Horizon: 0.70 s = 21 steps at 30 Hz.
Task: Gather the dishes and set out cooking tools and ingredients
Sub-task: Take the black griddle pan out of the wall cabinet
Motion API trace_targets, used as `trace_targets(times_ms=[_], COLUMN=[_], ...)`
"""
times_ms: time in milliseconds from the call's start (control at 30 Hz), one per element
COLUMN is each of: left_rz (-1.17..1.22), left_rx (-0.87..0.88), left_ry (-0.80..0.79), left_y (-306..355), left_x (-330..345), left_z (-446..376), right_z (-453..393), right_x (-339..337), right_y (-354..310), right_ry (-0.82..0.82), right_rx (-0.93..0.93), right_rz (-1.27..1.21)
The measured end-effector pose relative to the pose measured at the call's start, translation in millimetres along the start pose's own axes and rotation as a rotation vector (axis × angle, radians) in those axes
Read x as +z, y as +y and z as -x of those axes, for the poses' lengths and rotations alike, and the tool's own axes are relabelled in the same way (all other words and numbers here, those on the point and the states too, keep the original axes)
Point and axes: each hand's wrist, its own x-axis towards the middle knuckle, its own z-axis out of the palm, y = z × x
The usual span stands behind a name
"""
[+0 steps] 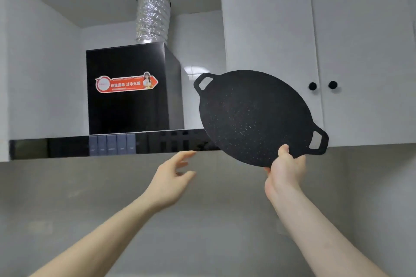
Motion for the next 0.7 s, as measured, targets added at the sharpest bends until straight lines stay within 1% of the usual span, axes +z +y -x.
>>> trace_targets(times_ms=[100, 233, 367, 500, 600, 700], left_rz=[0.155, 0.294, 0.317, 0.309, 0.32, 0.333], left_rx=[-0.094, -0.23, -0.328, -0.432, -0.535, -0.621], left_ry=[0.004, 0.08, 0.163, 0.219, 0.24, 0.248], left_y=[-10.4, -29.5, -52.0, -84.0, -126.6, -166.9], left_x=[-53.5, -120.0, -188.3, -243.8, -281.3, -300.4], left_z=[27.2, 68.8, 114.7, 172.8, 230.6, 279.7], right_z=[41.5, 105.8, 175.0, 243.1, 301.6, 347.7], right_x=[15.9, 39.9, 55.5, 60.3, 57.6, 50.7], right_y=[34.4, 76.9, 121.3, 175.4, 224.9, 260.4], right_ry=[-0.098, -0.212, -0.328, -0.432, -0.516, -0.594], right_rx=[0.065, 0.193, 0.286, 0.319, 0.385, 0.448], right_rz=[0.009, 0.013, 0.056, 0.143, 0.201, 0.236])
